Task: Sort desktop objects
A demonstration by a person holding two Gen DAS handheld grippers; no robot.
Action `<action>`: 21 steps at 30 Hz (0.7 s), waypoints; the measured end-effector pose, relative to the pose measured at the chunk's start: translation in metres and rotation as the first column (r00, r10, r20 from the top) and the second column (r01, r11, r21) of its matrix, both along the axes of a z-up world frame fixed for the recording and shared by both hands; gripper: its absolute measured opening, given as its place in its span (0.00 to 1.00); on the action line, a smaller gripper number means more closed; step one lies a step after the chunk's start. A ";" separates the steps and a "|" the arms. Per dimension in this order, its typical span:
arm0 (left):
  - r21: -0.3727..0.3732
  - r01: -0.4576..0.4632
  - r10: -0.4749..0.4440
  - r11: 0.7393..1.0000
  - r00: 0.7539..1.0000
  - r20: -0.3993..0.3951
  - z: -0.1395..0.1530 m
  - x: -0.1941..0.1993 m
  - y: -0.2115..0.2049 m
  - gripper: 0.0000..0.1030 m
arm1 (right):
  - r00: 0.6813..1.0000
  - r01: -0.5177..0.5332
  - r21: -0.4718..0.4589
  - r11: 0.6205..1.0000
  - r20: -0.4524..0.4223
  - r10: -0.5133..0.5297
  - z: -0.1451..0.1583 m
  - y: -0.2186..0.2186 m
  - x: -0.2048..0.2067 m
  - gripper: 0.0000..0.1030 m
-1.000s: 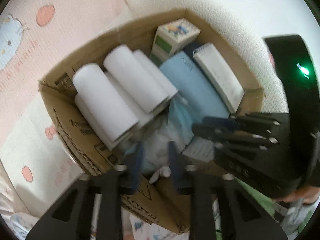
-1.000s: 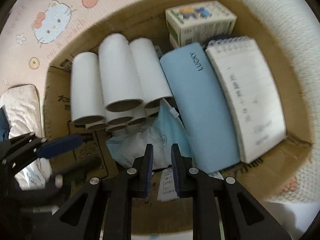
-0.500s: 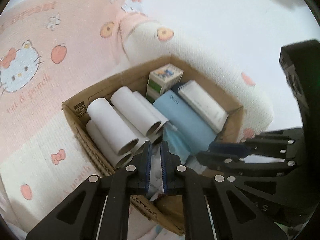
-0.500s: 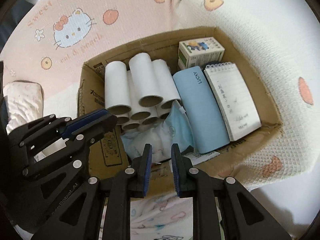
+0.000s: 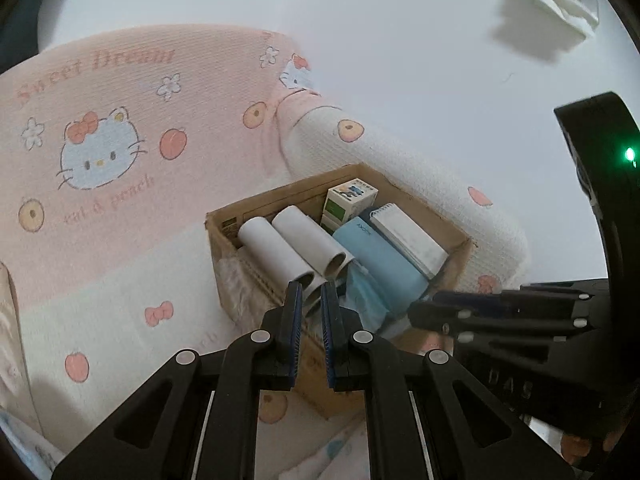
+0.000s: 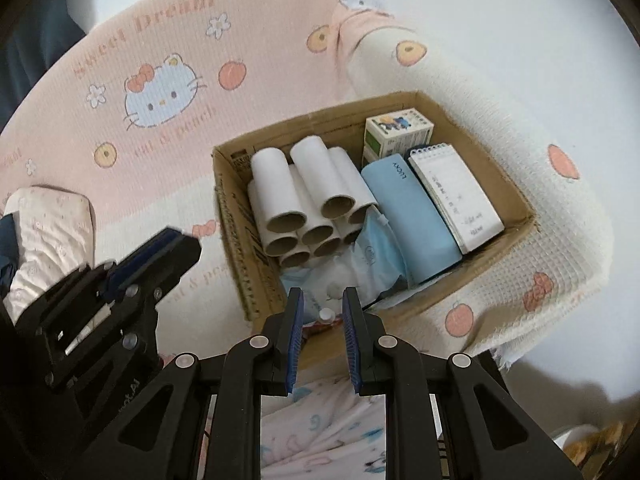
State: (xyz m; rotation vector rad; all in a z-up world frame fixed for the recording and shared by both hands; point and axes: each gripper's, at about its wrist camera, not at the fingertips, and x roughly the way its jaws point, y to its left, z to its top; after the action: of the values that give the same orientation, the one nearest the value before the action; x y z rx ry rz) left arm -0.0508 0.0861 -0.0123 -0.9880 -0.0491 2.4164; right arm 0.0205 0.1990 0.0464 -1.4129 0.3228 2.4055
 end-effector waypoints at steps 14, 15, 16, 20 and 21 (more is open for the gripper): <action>-0.001 -0.104 0.103 0.995 0.993 -0.062 0.024 0.013 -0.022 0.52 | 0.971 0.232 0.095 0.968 -0.072 -0.226 0.044 -0.023 0.043 0.16; -0.016 -0.104 0.103 0.994 0.993 -0.064 0.024 0.013 -0.021 0.56 | 0.970 0.239 0.116 0.964 -0.068 -0.232 0.046 -0.026 0.045 0.16; -0.037 -0.110 0.107 0.993 0.992 -0.068 0.025 0.014 -0.019 0.58 | 0.970 0.239 0.134 0.962 -0.065 -0.232 0.048 -0.029 0.046 0.16; -0.085 -0.148 0.136 0.985 0.982 -0.130 0.032 0.020 -0.016 0.63 | 0.971 0.234 0.165 0.958 -0.084 -0.223 0.056 -0.036 0.049 0.29; -0.090 -0.150 0.136 0.985 0.980 -0.147 0.034 0.022 -0.016 0.65 | 0.971 0.233 0.169 0.958 -0.091 -0.221 0.057 -0.037 0.049 0.35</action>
State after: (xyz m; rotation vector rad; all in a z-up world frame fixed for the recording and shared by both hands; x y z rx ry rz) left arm -0.0289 0.0706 0.0215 -0.8815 0.0542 2.6373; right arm 0.0695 0.1618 0.1035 -1.1478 0.2635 2.2386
